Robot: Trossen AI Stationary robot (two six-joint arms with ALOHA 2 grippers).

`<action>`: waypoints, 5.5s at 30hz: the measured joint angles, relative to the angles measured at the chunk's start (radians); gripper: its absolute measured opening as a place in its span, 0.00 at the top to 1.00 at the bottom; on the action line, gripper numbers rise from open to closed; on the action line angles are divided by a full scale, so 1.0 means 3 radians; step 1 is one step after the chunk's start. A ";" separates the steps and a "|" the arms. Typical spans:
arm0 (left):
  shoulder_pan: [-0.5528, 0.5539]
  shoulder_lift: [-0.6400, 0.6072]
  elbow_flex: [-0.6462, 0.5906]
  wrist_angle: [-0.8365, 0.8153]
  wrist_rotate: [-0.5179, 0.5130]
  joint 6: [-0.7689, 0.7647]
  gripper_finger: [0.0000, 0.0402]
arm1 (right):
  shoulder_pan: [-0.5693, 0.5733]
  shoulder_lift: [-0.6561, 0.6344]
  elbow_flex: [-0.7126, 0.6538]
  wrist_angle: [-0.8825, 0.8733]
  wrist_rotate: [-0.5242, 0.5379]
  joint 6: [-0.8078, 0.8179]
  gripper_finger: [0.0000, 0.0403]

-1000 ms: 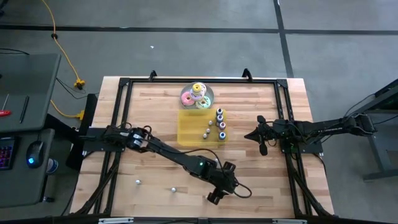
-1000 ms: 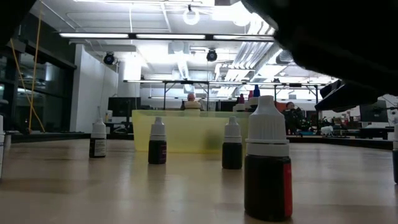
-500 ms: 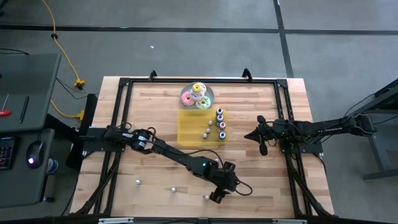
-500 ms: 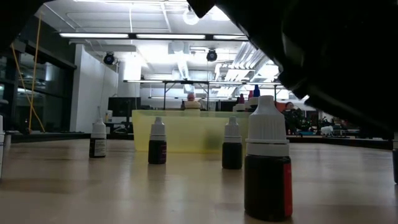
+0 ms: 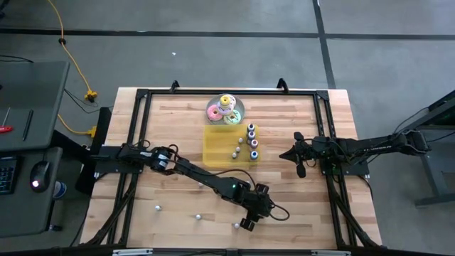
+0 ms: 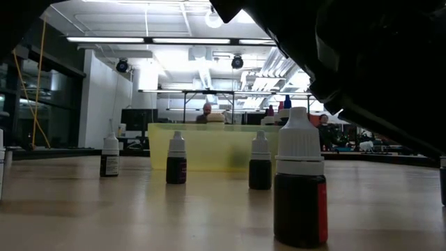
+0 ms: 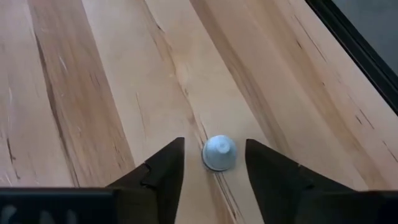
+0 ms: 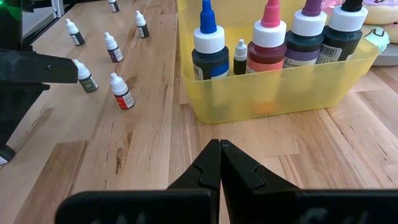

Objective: Pick & Place food coloring
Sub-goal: Put the bottom small green food coloring bottle into the yellow container

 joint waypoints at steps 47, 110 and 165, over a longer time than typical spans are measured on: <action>-0.0003 -0.0011 0.0431 -0.0397 0.0436 -0.0329 0.90 | -0.0001 0.0000 0.0000 0.0000 0.0000 0.0000 1.00; 0.0562 -0.3262 -0.2715 -0.0468 -0.0741 -0.1346 0.89 | 0.0000 0.0015 0.0000 -0.0019 0.0010 0.0000 1.00; 0.1854 -0.1774 -0.2932 0.1107 -0.0059 -0.0647 0.88 | 0.0000 0.0022 0.0000 -0.0001 0.0011 0.0000 1.00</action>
